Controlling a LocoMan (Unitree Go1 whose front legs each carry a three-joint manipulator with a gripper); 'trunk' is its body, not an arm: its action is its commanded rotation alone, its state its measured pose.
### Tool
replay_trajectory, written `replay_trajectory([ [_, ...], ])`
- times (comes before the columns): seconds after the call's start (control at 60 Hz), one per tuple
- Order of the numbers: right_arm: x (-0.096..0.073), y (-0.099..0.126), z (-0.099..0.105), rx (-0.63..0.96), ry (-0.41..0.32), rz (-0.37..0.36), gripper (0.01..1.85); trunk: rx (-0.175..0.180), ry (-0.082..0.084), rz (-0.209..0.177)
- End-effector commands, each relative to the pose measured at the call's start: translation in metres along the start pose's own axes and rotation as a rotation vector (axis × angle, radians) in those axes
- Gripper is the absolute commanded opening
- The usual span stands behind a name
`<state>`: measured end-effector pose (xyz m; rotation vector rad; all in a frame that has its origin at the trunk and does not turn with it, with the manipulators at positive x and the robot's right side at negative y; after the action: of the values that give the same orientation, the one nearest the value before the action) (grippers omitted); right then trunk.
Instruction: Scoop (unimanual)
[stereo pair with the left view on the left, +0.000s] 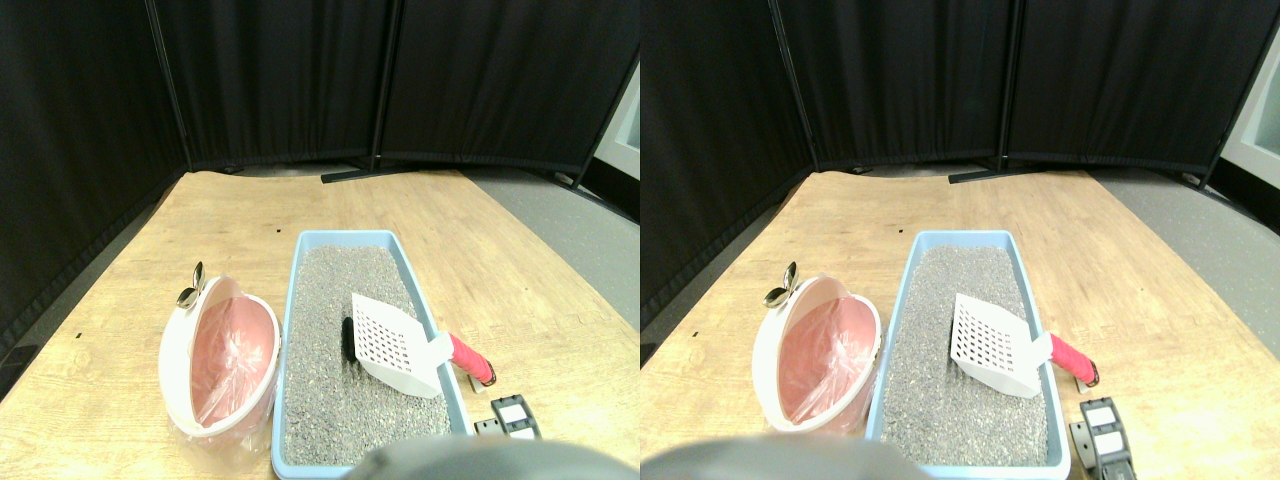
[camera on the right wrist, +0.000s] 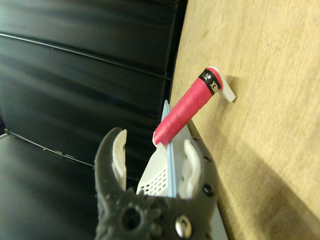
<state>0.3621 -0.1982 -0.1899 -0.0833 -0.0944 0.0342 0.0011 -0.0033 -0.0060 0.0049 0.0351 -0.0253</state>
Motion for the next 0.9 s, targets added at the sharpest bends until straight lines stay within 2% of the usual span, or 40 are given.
replay_trajectory([
  [0.017,0.004,-0.006,0.003,0.044,-0.037,-0.003,0.73,-0.009,-0.015,-0.012],
  [0.15,0.008,-0.012,0.004,0.085,-0.045,-0.027,0.92,-0.006,-0.017,-0.019],
  [0.417,0.019,-0.018,0.008,0.136,-0.071,-0.009,0.92,-0.020,-0.020,-0.021],
  [0.683,0.036,-0.015,0.009,0.165,-0.047,0.010,0.93,-0.036,-0.021,-0.001],
  [0.9,0.054,-0.008,0.007,0.222,-0.037,0.005,0.95,-0.045,-0.012,0.009],
])
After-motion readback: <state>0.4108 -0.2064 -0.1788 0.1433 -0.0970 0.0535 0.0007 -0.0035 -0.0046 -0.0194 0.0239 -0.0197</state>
